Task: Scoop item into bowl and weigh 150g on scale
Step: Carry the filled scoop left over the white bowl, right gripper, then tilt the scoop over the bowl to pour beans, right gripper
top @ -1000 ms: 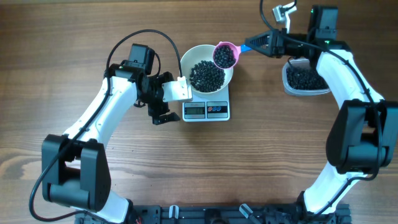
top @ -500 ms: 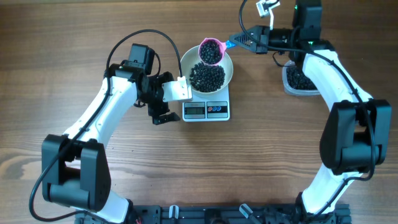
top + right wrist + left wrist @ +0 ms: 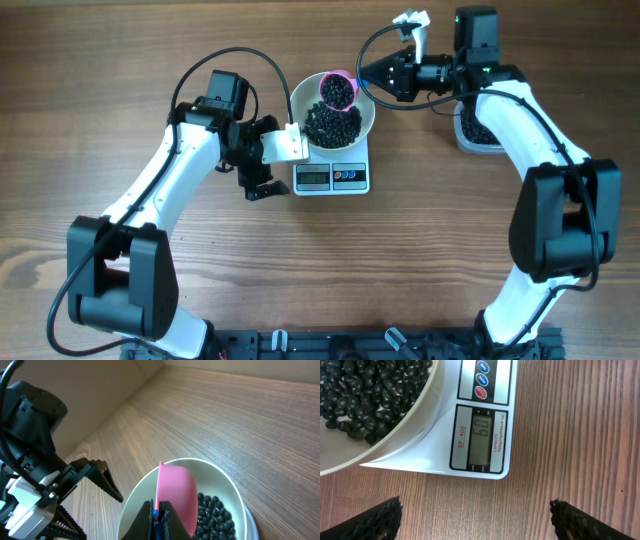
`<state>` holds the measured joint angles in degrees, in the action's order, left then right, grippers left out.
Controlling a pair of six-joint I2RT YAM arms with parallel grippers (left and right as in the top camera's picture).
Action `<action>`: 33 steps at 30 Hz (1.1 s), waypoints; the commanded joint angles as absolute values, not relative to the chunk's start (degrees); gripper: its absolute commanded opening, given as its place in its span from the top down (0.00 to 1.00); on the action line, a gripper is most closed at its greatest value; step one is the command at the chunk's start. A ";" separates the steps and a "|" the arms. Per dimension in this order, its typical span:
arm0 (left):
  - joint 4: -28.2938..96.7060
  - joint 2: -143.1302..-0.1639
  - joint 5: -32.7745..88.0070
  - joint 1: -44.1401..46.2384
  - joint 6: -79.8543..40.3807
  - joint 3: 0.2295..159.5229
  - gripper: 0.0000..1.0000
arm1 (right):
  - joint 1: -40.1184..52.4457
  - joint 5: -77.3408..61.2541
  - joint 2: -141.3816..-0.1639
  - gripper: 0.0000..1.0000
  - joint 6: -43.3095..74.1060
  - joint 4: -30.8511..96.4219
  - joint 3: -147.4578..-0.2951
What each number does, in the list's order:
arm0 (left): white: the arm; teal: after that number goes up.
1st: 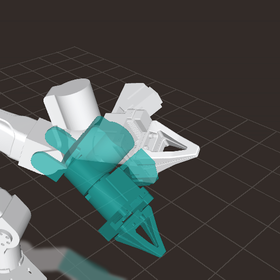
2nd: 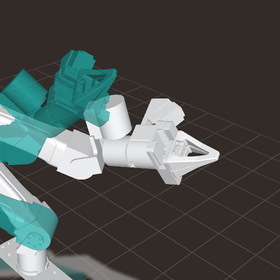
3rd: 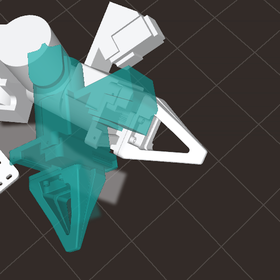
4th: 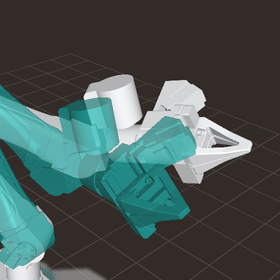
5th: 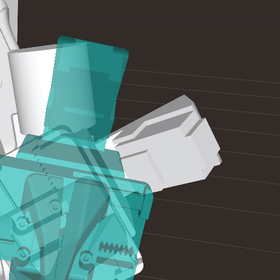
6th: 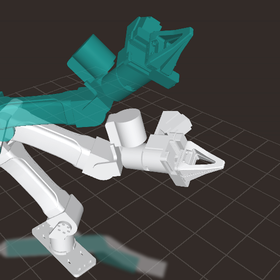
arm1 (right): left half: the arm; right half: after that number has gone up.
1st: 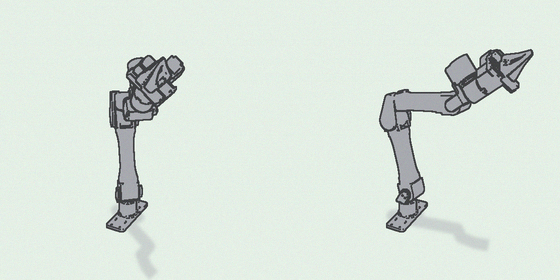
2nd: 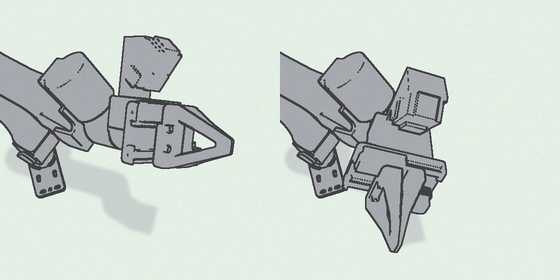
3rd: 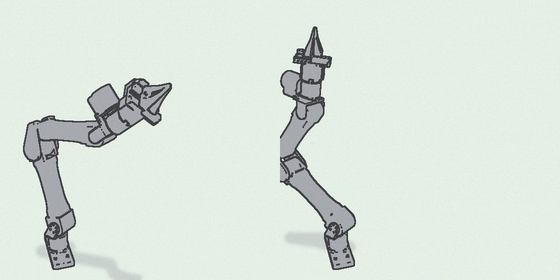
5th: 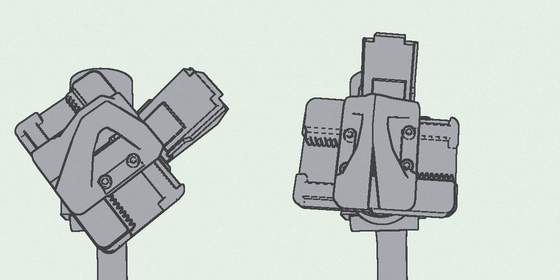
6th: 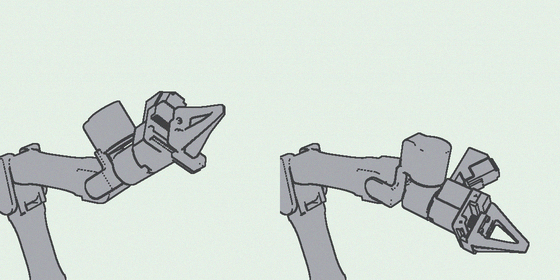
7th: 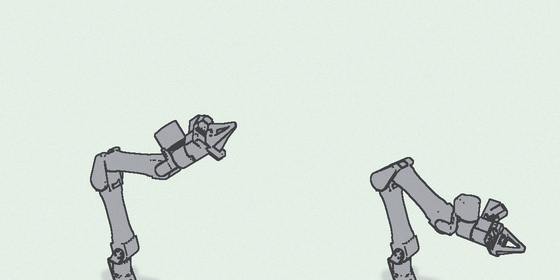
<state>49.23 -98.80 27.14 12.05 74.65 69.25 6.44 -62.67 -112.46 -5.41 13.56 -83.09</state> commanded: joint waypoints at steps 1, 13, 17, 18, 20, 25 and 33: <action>49.25 -98.39 28.47 12.03 74.13 68.84 0.00 | 6.59 -62.74 -107.79 0.96 -7.09 14.63 -85.27; 49.25 -98.39 28.45 12.03 74.13 68.84 0.00 | 8.51 -55.33 -103.37 0.96 -9.28 15.09 -85.27; 49.23 -98.39 28.45 12.03 74.13 68.84 0.00 | 10.70 -48.27 -103.35 0.96 -11.40 15.77 -85.27; 49.23 -98.39 28.47 12.03 74.13 68.84 0.00 | 11.38 -46.81 -103.26 0.95 -12.36 16.23 -85.27; 49.23 -98.39 28.47 12.03 74.13 68.84 0.00 | 12.62 -44.10 -103.04 0.96 -14.76 17.08 -85.27; 49.23 -98.39 28.47 12.03 74.13 68.84 0.00 | 15.49 -36.23 -101.06 0.96 -17.76 17.85 -85.27; 49.23 -98.39 28.47 12.03 74.13 68.84 0.00 | 19.94 -26.15 -95.83 0.96 -26.76 20.69 -85.27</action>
<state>49.23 -98.80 27.14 12.05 74.65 69.25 18.59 -31.46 -98.67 -21.76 20.21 -83.64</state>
